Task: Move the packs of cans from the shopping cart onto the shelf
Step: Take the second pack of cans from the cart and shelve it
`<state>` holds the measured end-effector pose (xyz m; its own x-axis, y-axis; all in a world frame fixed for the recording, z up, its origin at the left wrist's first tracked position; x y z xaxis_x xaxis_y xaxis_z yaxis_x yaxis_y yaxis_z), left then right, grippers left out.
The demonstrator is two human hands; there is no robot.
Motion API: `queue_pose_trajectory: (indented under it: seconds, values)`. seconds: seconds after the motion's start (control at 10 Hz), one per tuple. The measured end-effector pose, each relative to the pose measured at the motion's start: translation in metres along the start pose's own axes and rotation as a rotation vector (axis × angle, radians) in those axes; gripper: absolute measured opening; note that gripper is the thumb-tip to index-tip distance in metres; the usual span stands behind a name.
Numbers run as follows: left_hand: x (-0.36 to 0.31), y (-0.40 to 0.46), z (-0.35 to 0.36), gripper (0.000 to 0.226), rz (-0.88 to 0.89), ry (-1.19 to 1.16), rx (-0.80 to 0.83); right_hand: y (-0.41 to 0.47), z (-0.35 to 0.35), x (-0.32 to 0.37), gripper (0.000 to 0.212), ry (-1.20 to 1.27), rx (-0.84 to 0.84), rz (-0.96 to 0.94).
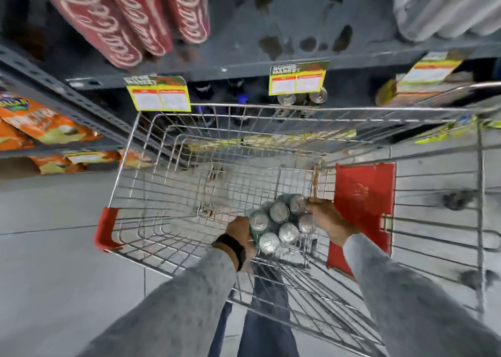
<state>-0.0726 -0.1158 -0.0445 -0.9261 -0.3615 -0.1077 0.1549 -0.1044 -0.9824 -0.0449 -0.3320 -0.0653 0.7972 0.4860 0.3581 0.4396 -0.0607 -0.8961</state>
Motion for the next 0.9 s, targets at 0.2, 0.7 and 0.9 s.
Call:
queue_pose_trajectory:
  seconds: [0.2, 0.7, 0.9]
  values:
    - [-0.009, -0.025, -0.001, 0.026, 0.018, 0.221, -0.084, -0.021, -0.003, 0.006, 0.021, 0.192, -0.052, 0.052]
    - [-0.087, -0.219, -0.003, 0.028, 0.335, 0.224, 0.055, -0.218, -0.072, 0.113, 0.033, 0.451, -0.026, -0.225]
    - [-0.138, -0.298, 0.042, 0.022, 0.551, 0.161, 0.153, -0.280, -0.130, 0.197, 0.035, 0.450, -0.071, -0.451]
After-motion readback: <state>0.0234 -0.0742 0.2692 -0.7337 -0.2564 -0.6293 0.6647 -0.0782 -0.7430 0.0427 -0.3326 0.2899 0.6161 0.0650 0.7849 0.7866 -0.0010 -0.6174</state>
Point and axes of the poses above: each hand's wrist, its own y-axis towards the middle knuckle, its own z-axis out of the palm, x = y × z, the point moved 1 cm from there along y, towards the middle knuckle, and after that the axes turned 9 degrees about x, right-handed, at the moved point
